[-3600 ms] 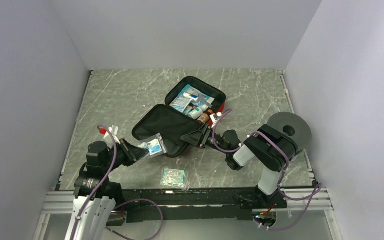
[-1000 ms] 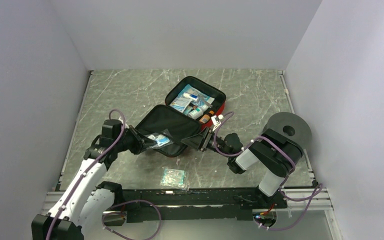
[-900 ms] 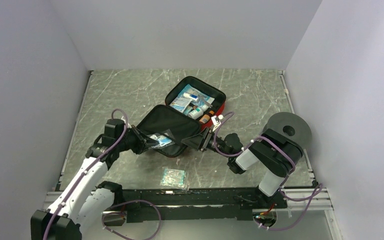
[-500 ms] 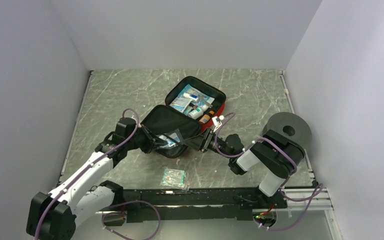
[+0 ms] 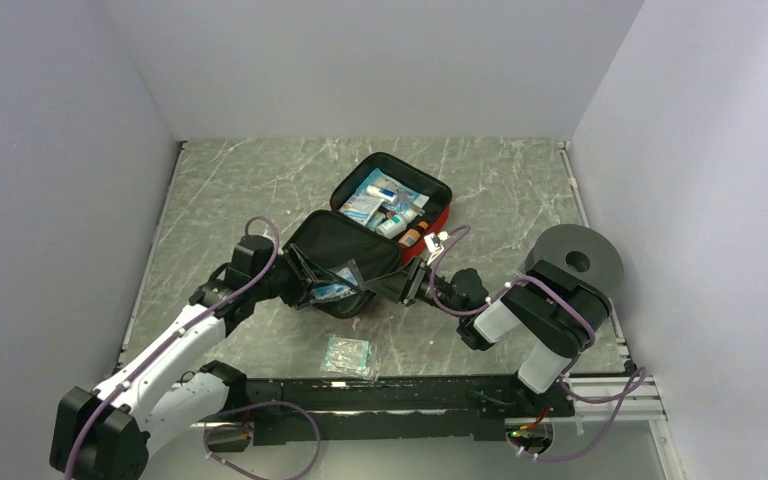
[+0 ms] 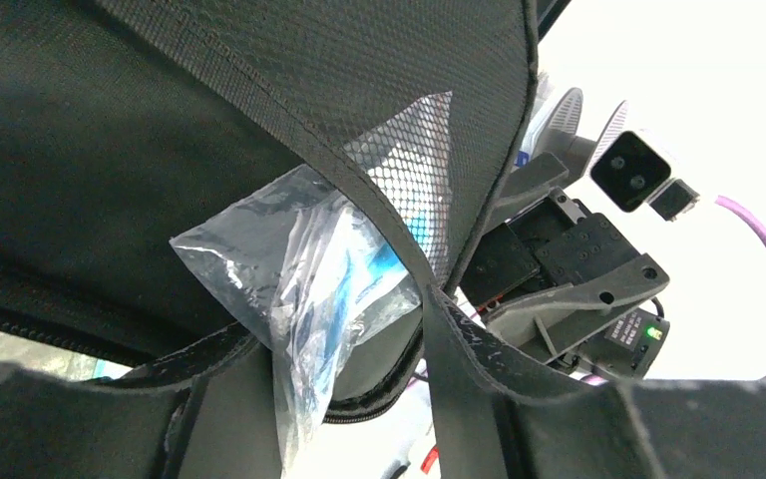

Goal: Organize the medicine kit
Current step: Place the medical item at the medicine box.

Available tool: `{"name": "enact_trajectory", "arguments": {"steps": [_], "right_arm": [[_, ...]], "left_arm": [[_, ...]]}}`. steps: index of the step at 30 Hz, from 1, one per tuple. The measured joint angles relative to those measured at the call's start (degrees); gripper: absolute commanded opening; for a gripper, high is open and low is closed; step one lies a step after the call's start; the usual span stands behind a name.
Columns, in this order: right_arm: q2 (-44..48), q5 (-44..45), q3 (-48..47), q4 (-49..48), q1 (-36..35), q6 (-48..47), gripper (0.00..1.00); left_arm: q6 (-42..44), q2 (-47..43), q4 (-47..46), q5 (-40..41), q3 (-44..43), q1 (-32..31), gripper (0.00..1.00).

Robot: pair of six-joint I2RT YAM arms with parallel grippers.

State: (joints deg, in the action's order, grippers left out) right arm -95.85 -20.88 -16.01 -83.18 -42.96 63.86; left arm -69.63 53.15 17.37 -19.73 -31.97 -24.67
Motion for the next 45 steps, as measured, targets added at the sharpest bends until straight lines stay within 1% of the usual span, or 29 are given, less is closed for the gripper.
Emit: {"name": "enact_trajectory", "arguments": {"steps": [9,13,16,20,24,30,36,45], "right_arm": [[0.00,0.00,0.00,-0.04,0.00,0.00,0.65],[0.00,0.02,0.00,-0.04,0.00,0.00,0.65],[0.00,0.02,0.00,-0.04,0.00,0.00,0.65],[0.00,0.02,0.00,-0.04,0.00,0.00,0.65],[0.00,0.02,0.04,0.00,0.00,0.00,0.64],[0.00,0.04,0.26,-0.11,0.00,0.00,0.65],[0.09,0.02,0.26,-0.24,0.00,0.00,0.65],[0.09,0.02,0.26,-0.42,0.00,0.00,0.65]], "left_arm": [[2.54,-3.08,6.75,2.01,-2.10,-0.07,0.58],[3.89,-3.19,10.38,3.13,-3.72,-0.07,0.59],[4.70,-3.10,12.09,3.39,-4.66,-0.07,0.57],[5.53,-2.10,12.39,3.32,-4.79,-0.07,0.56],[5.92,0.81,12.31,3.06,-5.53,-0.07,0.54],[7.50,7.85,11.41,2.16,-10.75,-0.07,0.54],[8.46,12.13,9.40,0.96,-13.64,-0.07,0.53],[10.34,12.13,10.32,0.11,-13.73,-0.07,0.56]]}}
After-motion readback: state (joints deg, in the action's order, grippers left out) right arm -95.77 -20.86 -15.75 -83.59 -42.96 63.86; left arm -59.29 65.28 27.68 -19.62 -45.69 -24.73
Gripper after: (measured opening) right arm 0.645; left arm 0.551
